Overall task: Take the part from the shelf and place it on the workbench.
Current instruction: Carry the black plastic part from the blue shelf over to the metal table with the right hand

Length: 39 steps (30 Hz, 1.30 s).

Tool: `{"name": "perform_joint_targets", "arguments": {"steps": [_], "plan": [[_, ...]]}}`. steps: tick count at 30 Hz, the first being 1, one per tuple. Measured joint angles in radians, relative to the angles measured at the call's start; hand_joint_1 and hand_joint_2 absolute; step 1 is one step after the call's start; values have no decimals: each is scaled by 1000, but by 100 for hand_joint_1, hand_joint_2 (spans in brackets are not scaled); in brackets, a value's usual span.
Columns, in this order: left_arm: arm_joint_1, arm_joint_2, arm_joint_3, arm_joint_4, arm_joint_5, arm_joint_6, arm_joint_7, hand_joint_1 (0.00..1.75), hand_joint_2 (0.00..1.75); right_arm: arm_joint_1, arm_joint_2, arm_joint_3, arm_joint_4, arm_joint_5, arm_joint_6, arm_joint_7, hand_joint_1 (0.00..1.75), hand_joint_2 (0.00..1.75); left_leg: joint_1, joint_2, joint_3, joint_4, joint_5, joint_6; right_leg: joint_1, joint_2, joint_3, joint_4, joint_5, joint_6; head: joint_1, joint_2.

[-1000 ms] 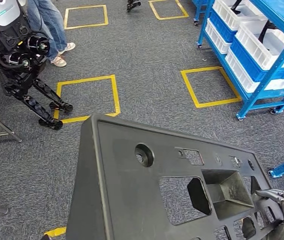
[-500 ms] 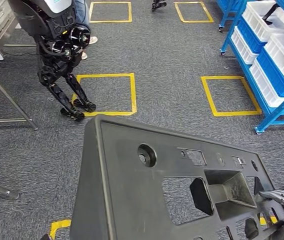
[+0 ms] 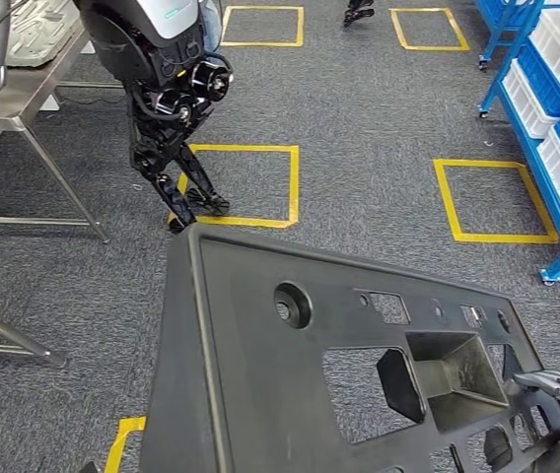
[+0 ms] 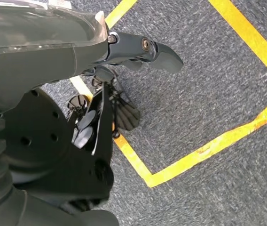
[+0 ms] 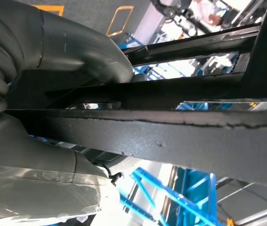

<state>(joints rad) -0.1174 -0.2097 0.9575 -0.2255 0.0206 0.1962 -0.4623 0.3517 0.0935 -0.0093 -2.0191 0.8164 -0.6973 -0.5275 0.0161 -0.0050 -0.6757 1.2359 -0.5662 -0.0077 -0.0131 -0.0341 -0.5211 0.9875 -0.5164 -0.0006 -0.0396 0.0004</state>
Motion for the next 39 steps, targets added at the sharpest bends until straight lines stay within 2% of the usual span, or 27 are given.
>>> {"name": "perform_joint_targets", "arguments": {"steps": [2,3,4,6,8,10,12,13,14,15,16,18,20,22,23,25,27,28,29,30,32,33,34,35,37,39], "plan": [[-1,0,0,0,0,0,0,0,175,-1,0,0,0,2,0,1,175,175,1,30,69,-136,55,0,1,-11,5,3,-6,10,0,0],[-2,0,0,0,0,0,0,0,175,-2,0,0,0,3,0,1,175,175,-2,42,90,-180,68,4,3,-16,5,5,-9,15,1,0],[-2,0,0,0,0,0,0,0,175,-2,0,0,0,4,0,1,175,175,-6,49,98,-200,69,10,5,-21,6,6,-10,20,1,0],[-1,0,0,0,0,0,0,0,175,-4,0,0,0,5,0,1,175,175,-12,39,96,-203,69,27,3,-31,8,4,-11,30,2,0],[0,1,1,0,0,0,-1,0,175,-6,0,0,0,6,0,2,175,175,-11,28,96,-207,72,40,-2,-18,5,20,-31,39,2,0],[-2,1,1,0,0,0,-1,0,175,-7,0,0,1,6,0,3,175,175,-10,17,96,-209,75,50,-4,12,-33,110,-89,43,3,0],[-2,1,1,0,0,0,-1,0,175,-6,0,0,3,6,0,5,175,175,-13,4,97,-209,75,54,-3,23,-98,249,-147,42,3,0],[-1,1,1,0,0,0,-2,0,175,-6,0,0,3,6,0,7,175,175,-15,-4,97,-209,75,55,-3,25,-120,292,-154,40,3,0],[-1,1,1,0,0,0,-2,0,175,-5,0,0,3,6,0,8,175,175,-17,-12,98,-209,75,56,-2,26,-126,297,-141,38,3,0],[-1,1,1,0,0,0,-2,0,175,-5,0,0,3,6,0,10,175,175,-18,-21,101,-209,75,56,-1,29,-112,260,-108,35,3,0],[-1,1,2,0,0,0,-3,0,175,-5,-1,0,3,7,0,11,175,175,-19,-31,103,-209,75,56,0,40,-84,193,-66,30,3,0],[-3,0,2,0,0,0,-3,0,175,-4,-1,1,3,9,0,12,175,175,-20,-48,102,-207,75,53,1,77,-32,67,-8,21,3,0],[-3,0,2,0,0,0,-4,0,175,-3,-1,1,3,10,0,14,175,175,-18,-61,93,-206,78,46,3,98,-18,22,0,16,2,0],[-2,1,2,0,0,0,-4,0,175,-3,-1,1,3,10,0,14,175,175,-15,-72,87,-207,80,36,2,84,-16,11,3,11,2,0],[-1,2,2,0,0,0,-5,0,175,-3,-1,1,3,10,0,14,175,175,-15,-67,83,-198,71,32,1,75,-14,6,6,6,1,0],[-2,3,2,0,0,0,-5,0,175,-3,-1,3,3,10,0,14,175,175,-15,-40,50,-123,23,23,-3,55,-10,-3,11,-2,-1,0],[-2,3,3,0,0,0,-5,0,175,-2,-1,3,3,11,0,14,175,175,-12,-16,-10,9,-38,14,-1,34,-10,-3,11,-4,-2,0],[-1,3,3,0,0,1,-5,0,175,-2,-1,3,3,11,0,14,175,175,-9,-12,-32,56,-52,10,-1,25,-10,-3,10,-4,-2,0],[0,3,3,0,0,1,-5,0,175,-2,-1,3,3,11,0,14,175,175,-7,-9,-37,68,-48,8,-1,16,-10,-2,10,-4,-2,0],[1,4,3,0,0,2,-5,0,175,-2,-1,3,3,11,0,14,175,175,-5,-5,-20,37,-23,7,-1,9,-9,-2,8,-2,-2,0],[1,5,4,0,0,3,-5,0,175,-2,-1,3,3,11,0,13,175,175,-4,18,50,-99,39,6,-1,-4,-5,0,4,5,-2,0],[1,6,5,0,0,3,-5,0,175,-2,-1,3,3,11,0,13,175,175,-6,30,81,-160,60,9,1,-8,-3,2,1,9,-2,0],[0,7,5,0,0,4,-4,0,175,-2,-1,2,2,11,0,12,175,175,-8,40,98,-195,67,14,2,-12,-3,5,-1,15,-1,0],[0,7,6,0,0,4,-3,0,175,-2,-1,2,2,11,0,11,175,175,-12,43,102,-207,65,20,4,-17,-3,6,-2,19,-1,0],[2,10,8,0,0,5,-1,0,175,-2,-1,2,2,11,0,10,175,175,-15,32,100,-210,69,34,1,-25,-1,5,-5,29,-1,0],[3,12,10,0,0,6,-1,0,175,-2,-1,2,2,10,0,9,175,175,-14,22,101,-214,73,48,-3,-13,-10,34,-31,37,0,0]]}}
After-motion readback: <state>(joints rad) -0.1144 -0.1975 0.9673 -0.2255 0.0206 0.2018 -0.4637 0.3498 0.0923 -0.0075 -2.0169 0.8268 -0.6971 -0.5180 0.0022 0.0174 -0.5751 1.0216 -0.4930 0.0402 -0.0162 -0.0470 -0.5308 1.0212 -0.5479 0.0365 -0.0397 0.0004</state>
